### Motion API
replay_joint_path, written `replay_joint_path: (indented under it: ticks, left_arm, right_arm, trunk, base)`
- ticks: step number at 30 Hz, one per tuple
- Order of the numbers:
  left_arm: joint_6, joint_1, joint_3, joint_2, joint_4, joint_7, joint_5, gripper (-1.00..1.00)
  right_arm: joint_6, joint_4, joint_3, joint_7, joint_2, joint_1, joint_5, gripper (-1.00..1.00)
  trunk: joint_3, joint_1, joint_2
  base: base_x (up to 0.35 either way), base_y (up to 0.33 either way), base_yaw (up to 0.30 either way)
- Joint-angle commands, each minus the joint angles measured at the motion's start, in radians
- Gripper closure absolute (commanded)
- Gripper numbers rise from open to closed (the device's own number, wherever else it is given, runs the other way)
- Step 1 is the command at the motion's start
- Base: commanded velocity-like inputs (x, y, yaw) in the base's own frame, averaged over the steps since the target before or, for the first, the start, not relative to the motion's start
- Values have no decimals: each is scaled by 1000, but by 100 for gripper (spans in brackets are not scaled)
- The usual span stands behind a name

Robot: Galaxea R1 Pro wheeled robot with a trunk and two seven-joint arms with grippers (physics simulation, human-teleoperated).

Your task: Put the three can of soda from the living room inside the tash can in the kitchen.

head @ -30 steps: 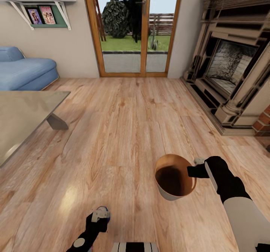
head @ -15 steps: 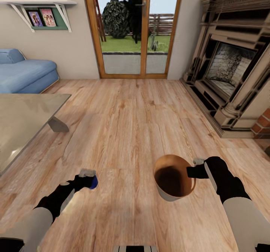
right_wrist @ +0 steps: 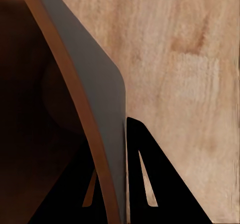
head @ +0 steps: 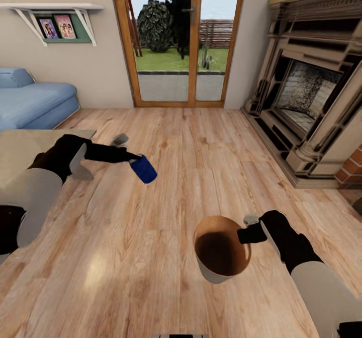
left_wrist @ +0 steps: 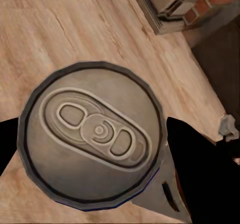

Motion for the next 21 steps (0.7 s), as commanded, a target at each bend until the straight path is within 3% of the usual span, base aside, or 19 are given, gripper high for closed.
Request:
replay_joint_path:
  ticks: [1, 3, 4, 5, 6, 7, 8, 10, 12, 14, 21]
  left_arm:
    - [17, -37, -51, -9, -1, -49, -15, 100]
    - [41, -76, -101, -19, -3, -99, -15, 100]
    - [65, -117, -158, -34, -5, -149, -15, 100]
    - [76, -135, -188, -43, -6, -175, -15, 100]
    - [94, -169, -249, -65, -7, -222, -15, 100]
    - [102, -184, -278, -78, -7, -243, -15, 100]
    - [120, -212, -329, -103, -9, -277, -15, 100]
    - [153, -258, -432, -184, -10, -324, -15, 100]
    - [158, -264, -463, -206, -7, -330, -16, 100]
    - [164, -271, -542, -243, -3, -336, -18, 100]
    - [163, -273, -610, -279, -6, -331, -17, 100]
  right_arm:
    - [3, 30, 11, 7, 7, -24, -28, 100]
    - [3, 75, 19, 9, 13, -54, -28, 100]
    - [3, 133, 24, 12, 19, -87, -27, 100]
    - [3, 164, 26, 13, 23, -105, -27, 100]
    - [3, 225, 29, 17, 30, -143, -26, 100]
    - [3, 252, 30, 19, 33, -162, -25, 100]
    - [3, 296, 32, 24, 39, -194, -24, 100]
    - [3, 357, 72, 33, 63, -265, -23, 100]
    - [3, 369, 97, 38, 69, -292, -23, 100]
    - [3, 393, 145, 49, 84, -337, -24, 100]
    - [3, 425, 167, 55, 100, -371, -23, 100]
  trunk:
    - [3, -4, 7]
    - [9, -12, 21]
    - [13, -15, 28]
    - [16, -19, 35]
    - [19, -23, 42]
    - [22, -27, 49]
    - [25, -31, 56]
    - [31, -38, 70]
    - [38, -46, 84]
    - [44, -54, 98]
    - [66, -81, 147]
  base:
    - [0, 0, 0]
    - [0, 0, 0]
    - [0, 0, 0]
    - [0, 0, 0]
    - [0, 0, 0]
    - [0, 0, 0]
    - [0, 0, 0]
    - [0, 0, 0]
    - [0, 0, 0]
    - [0, 0, 0]
    - [0, 0, 0]
